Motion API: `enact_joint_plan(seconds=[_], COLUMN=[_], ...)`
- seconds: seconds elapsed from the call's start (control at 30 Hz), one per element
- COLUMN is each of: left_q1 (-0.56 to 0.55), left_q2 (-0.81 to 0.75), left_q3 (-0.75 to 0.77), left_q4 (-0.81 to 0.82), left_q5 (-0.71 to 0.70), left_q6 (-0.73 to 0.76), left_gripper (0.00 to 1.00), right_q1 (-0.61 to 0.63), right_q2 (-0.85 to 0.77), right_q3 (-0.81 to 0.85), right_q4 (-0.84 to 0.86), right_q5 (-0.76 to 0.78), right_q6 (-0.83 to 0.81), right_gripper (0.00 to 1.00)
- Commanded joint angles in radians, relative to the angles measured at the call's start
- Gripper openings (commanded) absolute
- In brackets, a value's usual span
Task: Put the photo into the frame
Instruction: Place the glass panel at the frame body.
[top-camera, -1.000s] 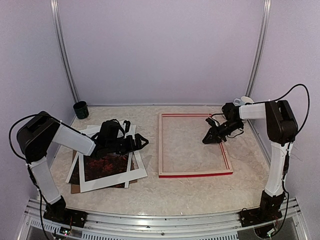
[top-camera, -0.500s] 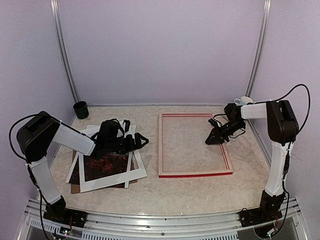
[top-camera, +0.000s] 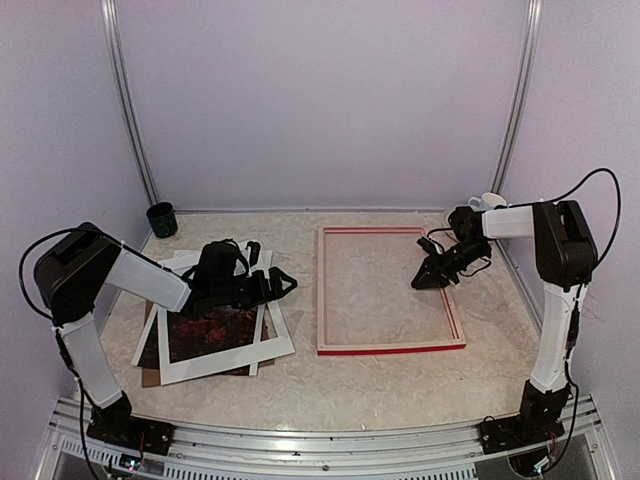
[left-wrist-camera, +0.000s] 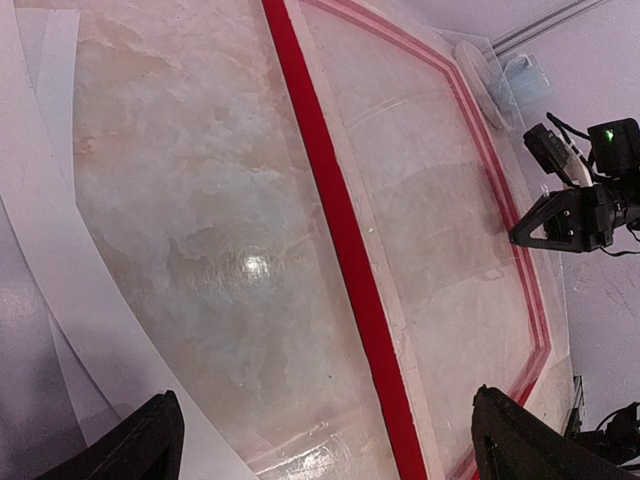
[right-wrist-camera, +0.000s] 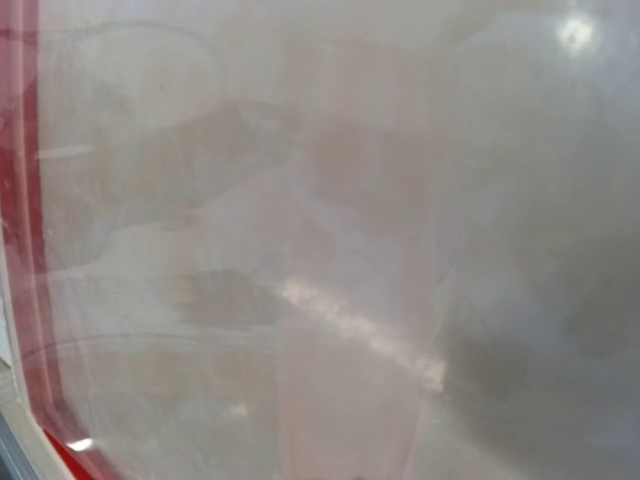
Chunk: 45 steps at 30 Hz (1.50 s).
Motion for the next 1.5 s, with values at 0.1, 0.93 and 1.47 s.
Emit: enact_joint_plan(seconds=[0.1,0.93,1.47], left_q1=[0.009,0.011,0.012], left_q2=[0.014,0.017,0.019], left_q3=[-0.007,-0.008,-0.011], left_q4=[0.028,0.032,0.038], left_q5=[0.014,0.021,0.030], left_q6=[-0.003,-0.008,-0.013], left_gripper=[0.99,0.99,0.99], right_q1=[-0.024,-0.037,-0.049], right_q2=[-0.025,-0.033,-0.055], right_q3=[0.009,0.015,0.009], right_q4=[-0.021,-0.037,-0.040], right_q5=[0.048,0.048,0.061], right_q6=[-0.018,-0.052,-0.064], right_gripper=[0.15,0.18,0.20])
